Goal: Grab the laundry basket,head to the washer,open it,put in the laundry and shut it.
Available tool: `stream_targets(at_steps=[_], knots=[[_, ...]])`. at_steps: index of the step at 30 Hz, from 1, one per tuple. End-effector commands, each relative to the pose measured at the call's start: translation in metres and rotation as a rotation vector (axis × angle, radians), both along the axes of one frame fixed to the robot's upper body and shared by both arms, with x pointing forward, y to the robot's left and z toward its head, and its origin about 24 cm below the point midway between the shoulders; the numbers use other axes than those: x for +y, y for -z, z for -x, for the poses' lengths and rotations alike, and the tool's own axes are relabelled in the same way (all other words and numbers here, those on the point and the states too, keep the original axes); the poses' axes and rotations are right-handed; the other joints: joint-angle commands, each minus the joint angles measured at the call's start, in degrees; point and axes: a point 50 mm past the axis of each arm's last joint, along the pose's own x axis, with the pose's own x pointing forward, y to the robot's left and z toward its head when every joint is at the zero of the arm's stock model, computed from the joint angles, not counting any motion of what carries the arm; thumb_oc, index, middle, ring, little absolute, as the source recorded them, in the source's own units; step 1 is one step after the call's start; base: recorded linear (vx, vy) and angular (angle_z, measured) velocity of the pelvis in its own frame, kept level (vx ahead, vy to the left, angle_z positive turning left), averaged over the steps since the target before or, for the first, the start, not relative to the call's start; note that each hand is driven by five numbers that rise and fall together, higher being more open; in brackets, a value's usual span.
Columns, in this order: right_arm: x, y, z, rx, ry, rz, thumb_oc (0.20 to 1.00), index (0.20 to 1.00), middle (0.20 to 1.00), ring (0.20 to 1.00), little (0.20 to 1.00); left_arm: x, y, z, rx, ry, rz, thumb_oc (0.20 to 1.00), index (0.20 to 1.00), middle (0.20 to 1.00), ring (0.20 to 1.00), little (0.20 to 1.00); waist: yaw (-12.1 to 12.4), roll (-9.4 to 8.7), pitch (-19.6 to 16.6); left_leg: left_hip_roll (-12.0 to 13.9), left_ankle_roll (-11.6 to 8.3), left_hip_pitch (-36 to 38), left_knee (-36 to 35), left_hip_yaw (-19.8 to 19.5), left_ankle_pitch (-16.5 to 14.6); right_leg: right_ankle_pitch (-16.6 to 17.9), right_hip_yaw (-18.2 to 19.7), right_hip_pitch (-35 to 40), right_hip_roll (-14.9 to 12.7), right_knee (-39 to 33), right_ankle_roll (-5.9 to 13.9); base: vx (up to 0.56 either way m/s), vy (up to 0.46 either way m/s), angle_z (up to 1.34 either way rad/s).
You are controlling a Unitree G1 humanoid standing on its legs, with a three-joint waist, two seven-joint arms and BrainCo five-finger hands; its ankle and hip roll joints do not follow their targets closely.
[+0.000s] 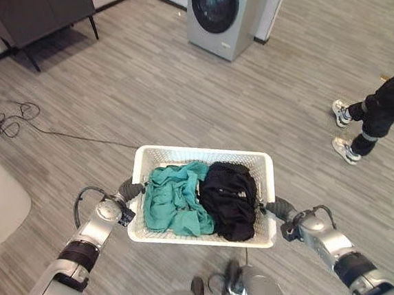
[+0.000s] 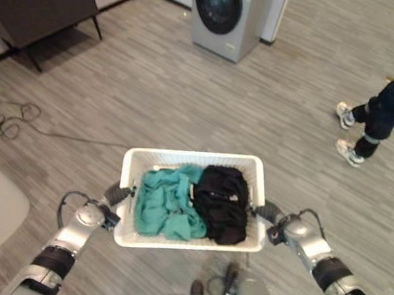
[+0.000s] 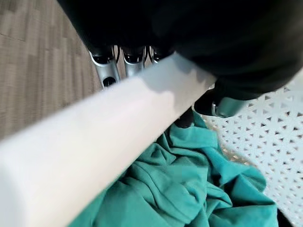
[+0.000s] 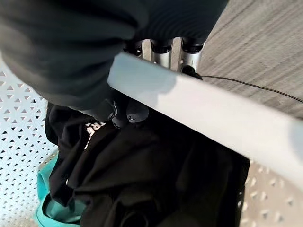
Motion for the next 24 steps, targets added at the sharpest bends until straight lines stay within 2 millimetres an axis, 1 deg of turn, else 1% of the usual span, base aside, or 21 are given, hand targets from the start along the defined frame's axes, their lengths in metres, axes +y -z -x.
stream_targets(at_steps=[1, 3, 4, 5, 6, 8, 9, 10, 12, 13, 14, 15, 16, 17, 18, 19, 20, 21, 22, 23, 24], knots=[[-0.023, -0.030, -0.020, -0.148, 0.061, 0.014, 0.200, 0.200, 0.200, 0.200, 0.200, -0.007, -0.052, -0.027, -0.216, 0.047, 0.005, 0.200, 0.200, 0.200, 0.200, 0.200, -0.59, -1.29, -2.75, 4.94, -1.32, -1.56, 4.70, -2.21, -2.35, 11.34, 8.60, 7.18, -2.89, -18.52, 9.81, 0.48, -0.040, 0.70], [-0.025, -0.028, -0.017, -0.143, 0.065, 0.015, 0.200, 0.200, 0.200, 0.200, 0.200, -0.008, -0.048, -0.026, -0.208, 0.047, 0.009, 0.200, 0.200, 0.200, 0.200, 0.200, -1.01, -0.73, -2.99, 5.39, -1.67, 0.05, 4.85, -2.60, -3.25, 12.14, 7.66, 6.29, -2.56, -20.18, 10.27, 0.44, -0.058, 0.84], [-0.027, -0.023, -0.012, -0.123, 0.071, 0.019, 0.200, 0.200, 0.200, 0.200, 0.200, -0.007, -0.042, -0.022, -0.188, 0.046, 0.004, 0.200, 0.200, 0.200, 0.200, 0.200, -1.58, -0.67, -3.73, 5.75, -2.37, 3.32, 4.54, -2.82, -4.72, 12.91, 4.23, 4.64, -2.93, -20.55, 10.85, 0.54, -0.082, 0.59], [-0.027, -0.023, -0.012, -0.122, 0.071, 0.020, 0.200, 0.200, 0.200, 0.200, 0.200, -0.007, -0.041, -0.022, -0.187, 0.046, 0.005, 0.200, 0.200, 0.200, 0.200, 0.200, -1.78, -0.43, -3.69, 5.99, -2.41, 3.52, 4.42, -3.01, -4.74, 12.81, 3.94, 4.88, -2.80, -20.55, 10.85, 0.73, -0.174, 0.39], [-0.031, -0.019, -0.007, -0.102, 0.074, 0.026, 0.200, 0.200, 0.200, 0.200, 0.200, -0.011, -0.038, -0.021, -0.173, 0.063, 0.005, 0.200, 0.200, 0.200, 0.200, 0.200, -2.24, -0.95, -5.16, 6.50, -3.31, 6.13, 4.86, -3.10, -5.43, 14.31, 0.66, 6.44, -2.90, -20.17, 10.66, 0.59, -0.174, 0.43], [-0.040, -0.014, 0.003, -0.068, 0.088, 0.048, 0.200, 0.200, 0.200, 0.200, 0.200, -0.015, -0.035, -0.020, -0.165, 0.074, 0.008, 0.200, 0.200, 0.200, 0.200, 0.200, -4.25, -0.05, -6.31, 8.75, -4.75, 7.91, 8.51, -4.08, -4.83, 14.15, 3.41, 8.30, -0.54, -17.08, 8.97, 0.70, -0.219, 0.41], [-0.043, -0.013, 0.004, -0.063, 0.095, 0.053, 0.200, 0.200, 0.200, 0.200, 0.200, -0.014, -0.035, -0.021, -0.170, 0.070, 0.003, 0.200, 0.200, 0.200, 0.200, 0.200, -4.72, 0.49, -7.01, 10.20, -6.12, 7.35, 13.13, -4.02, -1.57, 13.53, 4.43, 9.14, 1.02, -15.54, 7.85, 0.40, -0.149, 0.18], [-0.043, -0.013, 0.004, -0.064, 0.095, 0.052, 0.200, 0.200, 0.200, 0.200, 0.200, -0.014, -0.035, -0.021, -0.170, 0.070, 0.002, 0.200, 0.200, 0.200, 0.200, 0.200, -4.86, 0.22, -7.13, 9.90, -6.08, 7.02, 13.21, -4.18, -1.38, 13.64, 4.40, 8.93, 0.68, -15.56, 7.85, 0.37, -0.199, 0.03], [-0.052, -0.009, 0.009, -0.043, 0.140, 0.054, 0.200, 0.200, 0.200, 0.200, 0.200, -0.018, -0.033, -0.019, -0.157, 0.080, 0.008, 0.200, 0.200, 0.200, 0.200, 0.200, -5.09, 0.35, -6.95, 13.53, -7.02, 0.87, 29.61, -2.67, 8.26, 10.49, 4.99, 11.45, 2.99, -12.19, 4.34, 0.42, -0.294, 0.07], [-0.049, -0.010, 0.007, -0.046, 0.128, 0.055, 0.200, 0.200, 0.200, 0.200, 0.200, -0.015, -0.032, -0.017, -0.154, 0.061, 0.019, 0.200, 0.200, 0.200, 0.200, 0.200, -3.62, -0.28, -6.22, 13.59, -6.25, -4.33, 41.73, -3.44, 12.90, 8.42, 5.41, 14.52, 4.24, -12.05, 2.11, 0.38, -0.272, 0.00], [-0.049, -0.010, 0.007, -0.046, 0.128, 0.055, 0.200, 0.200, 0.200, 0.200, 0.200, -0.015, -0.032, -0.017, -0.154, 0.060, 0.019, 0.200, 0.200, 0.200, 0.200, 0.200, -3.75, 0.07, -6.30, 13.91, -6.30, -4.94, 42.67, -3.67, 12.46, 8.43, 5.21, 14.31, 4.55, -11.97, 2.05, 0.38, -0.280, -0.11], [-0.050, -0.008, 0.008, -0.037, 0.130, 0.064, 0.200, 0.200, 0.200, 0.200, 0.200, -0.015, -0.031, -0.017, -0.153, 0.053, 0.032, 0.200, 0.200, 0.200, 0.200, 0.200, -2.96, -0.77, -5.59, 13.18, -5.33, -7.88, 46.56, -4.37, 13.06, 7.35, 6.55, 15.98, 5.18, -12.19, 0.97, 0.21, -0.164, -0.63], [-0.052, -0.008, 0.009, -0.036, 0.137, 0.063, 0.200, 0.200, 0.200, 0.200, 0.200, -0.016, -0.032, -0.018, -0.156, 0.052, 0.036, 0.200, 0.200, 0.200, 0.200, 0.200, -2.37, -1.03, -4.98, 13.39, -4.30, -11.52, 49.38, -4.87, 12.07, 6.80, 7.08, 17.12, 5.95, -12.40, 0.47, 0.43, -0.254, -0.74], [-0.053, -0.008, 0.010, -0.038, 0.156, 0.057, 0.200, 0.200, 0.200, 0.200, 0.200, -0.018, -0.034, -0.019, -0.158, 0.055, 0.049, 0.200, 0.200, 0.200, 0.200, 0.200, -0.71, -1.81, -3.68, 13.26, -3.04, -17.11, 48.23, -4.10, 8.34, 5.19, 8.67, 20.08, 6.71, -13.02, 0.09, 0.28, -0.152, -0.71], [-0.053, -0.008, 0.010, -0.038, 0.156, 0.056, 0.200, 0.200, 0.200, 0.200, 0.200, -0.018, -0.035, -0.019, -0.158, 0.056, 0.048, 0.200, 0.200, 0.200, 0.200, 0.200, -0.73, -2.01, -3.76, 13.07, -2.98, -17.25, 48.10, -4.04, 8.57, 5.27, 8.68, 19.92, 6.50, -13.05, 0.10, 0.34, -0.100, -0.40], [-0.054, -0.007, 0.012, -0.039, 0.167, 0.052, 0.200, 0.200, 0.200, 0.200, 0.200, -0.019, -0.036, -0.019, -0.163, 0.060, 0.051, 0.200, 0.200, 0.200, 0.200, 0.200, 0.04, -2.28, -3.44, 12.24, -2.83, -19.50, 44.00, -3.46, 7.51, 4.59, 9.46, 21.33, 6.89, -13.67, 0.18, 0.35, 0.020, -0.56], [-0.056, -0.008, 0.013, -0.047, 0.169, 0.054, 0.200, 0.200, 0.200, 0.200, 0.200, -0.019, -0.039, -0.020, -0.175, 0.065, 0.051, 0.200, 0.200, 0.200, 0.200, 0.200, 1.04, -2.02, -3.31, 11.46, -3.14, -20.42, 32.25, -2.48, 6.48, 3.41, 10.66, 23.09, 7.44, -14.18, 0.76, 0.47, 0.046, -0.66], [-0.056, -0.009, 0.013, -0.052, 0.168, 0.054, 0.200, 0.200, 0.200, 0.200, 0.200, -0.022, -0.040, -0.022, -0.181, 0.076, 0.048, 0.200, 0.200, 0.200, 0.200, 0.200, 1.26, -2.40, -3.45, 10.85, -3.70, -19.99, 23.10, -2.39, 7.59, 2.63, 10.67, 23.92, 7.01, -14.41, 1.20, 0.56, 0.118, -0.71], [-0.056, -0.011, 0.011, -0.071, 0.173, 0.057, 0.200, 0.200, 0.200, 0.200, 0.200, -0.025, -0.043, -0.024, -0.191, 0.091, 0.042, 0.200, 0.200, 0.200, 0.200, 0.200, 1.99, -1.66, -3.31, 10.96, -5.13, -21.18, 12.23, -3.26, 11.05, 1.79, 10.90, 25.96, 7.60, -14.62, 1.24, 0.46, 0.115, -0.58], [-0.056, -0.009, 0.010, -0.073, 0.177, 0.057, 0.200, 0.200, 0.200, 0.200, 0.200, -0.026, -0.043, -0.025, -0.192, 0.090, 0.039, 0.200, 0.200, 0.200, 0.200, 0.200, 2.43, -1.46, -3.09, 10.75, -5.77, -20.19, 6.46, -4.41, 13.90, 1.29, 11.02, 26.91, 7.81, -14.81, 1.42, 0.47, 0.131, -0.57], [-0.055, -0.008, 0.009, -0.074, 0.182, 0.057, 0.200, 0.200, 0.200, 0.200, 0.200, -0.027, -0.043, -0.026, -0.190, 0.096, 0.038, 0.200, 0.200, 0.200, 0.200, 0.200, 2.82, -1.35, -3.08, 10.64, -6.10, -20.82, 3.96, -5.77, 14.62, 0.47, 11.56, 27.92, 8.00, -15.09, 1.55, 0.35, 0.110, -0.54]])
